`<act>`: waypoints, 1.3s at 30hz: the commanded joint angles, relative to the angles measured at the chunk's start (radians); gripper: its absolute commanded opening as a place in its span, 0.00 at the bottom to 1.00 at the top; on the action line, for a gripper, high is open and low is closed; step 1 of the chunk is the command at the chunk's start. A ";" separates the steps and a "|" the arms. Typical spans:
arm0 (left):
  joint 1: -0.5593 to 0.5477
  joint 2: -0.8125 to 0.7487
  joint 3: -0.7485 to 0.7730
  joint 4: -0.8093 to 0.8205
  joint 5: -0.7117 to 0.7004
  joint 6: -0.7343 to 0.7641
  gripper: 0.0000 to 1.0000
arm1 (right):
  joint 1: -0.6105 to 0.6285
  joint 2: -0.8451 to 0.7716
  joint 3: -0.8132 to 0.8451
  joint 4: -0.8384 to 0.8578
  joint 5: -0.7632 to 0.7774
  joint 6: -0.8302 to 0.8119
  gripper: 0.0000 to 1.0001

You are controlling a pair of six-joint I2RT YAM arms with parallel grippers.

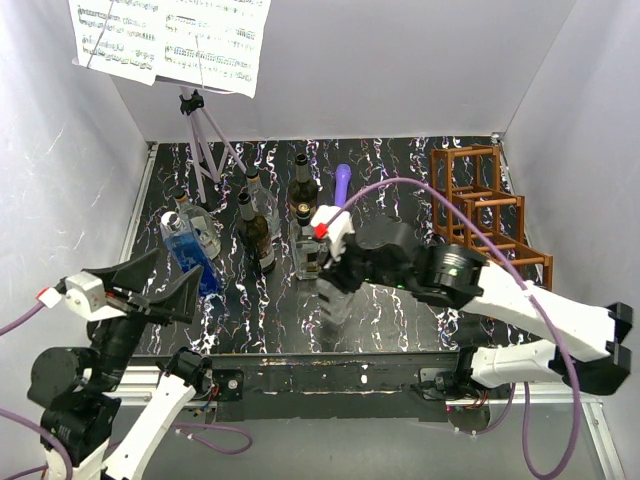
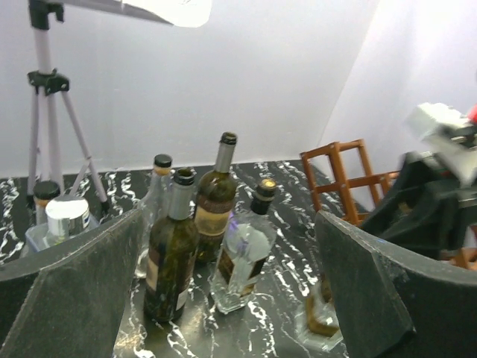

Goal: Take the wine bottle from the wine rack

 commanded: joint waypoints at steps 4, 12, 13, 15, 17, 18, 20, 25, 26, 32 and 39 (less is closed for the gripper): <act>-0.001 0.012 0.114 -0.116 0.109 -0.043 0.98 | 0.082 0.218 0.166 0.386 -0.013 0.104 0.01; -0.001 -0.002 0.161 -0.167 0.102 -0.046 0.98 | 0.092 0.423 0.276 0.501 0.021 0.117 0.01; -0.001 -0.004 0.168 -0.175 0.101 -0.045 0.98 | 0.095 0.441 0.284 0.511 0.012 0.123 0.01; -0.001 -0.010 0.168 -0.181 0.095 -0.045 0.98 | 0.094 0.488 0.316 0.499 -0.001 0.137 0.01; -0.001 -0.017 0.166 -0.184 0.087 -0.045 0.98 | 0.092 0.522 0.348 0.478 0.001 0.159 0.01; -0.001 -0.020 0.165 -0.184 0.086 -0.043 0.98 | 0.092 0.533 0.355 0.478 -0.001 0.168 0.01; -0.001 -0.022 0.163 -0.185 0.082 -0.043 0.98 | 0.092 0.547 0.353 0.493 -0.001 0.177 0.01; -0.001 -0.008 0.166 -0.187 0.090 -0.042 0.98 | 0.092 0.568 0.373 0.466 0.018 0.191 0.25; -0.001 -0.005 0.168 -0.188 0.095 -0.039 0.98 | 0.092 0.565 0.373 0.461 0.028 0.189 0.31; -0.001 0.001 0.165 -0.188 0.090 -0.034 0.98 | 0.092 0.541 0.370 0.429 0.062 0.165 0.50; -0.001 0.022 0.184 -0.184 0.098 -0.028 0.98 | 0.092 0.466 0.398 0.360 0.054 0.183 0.86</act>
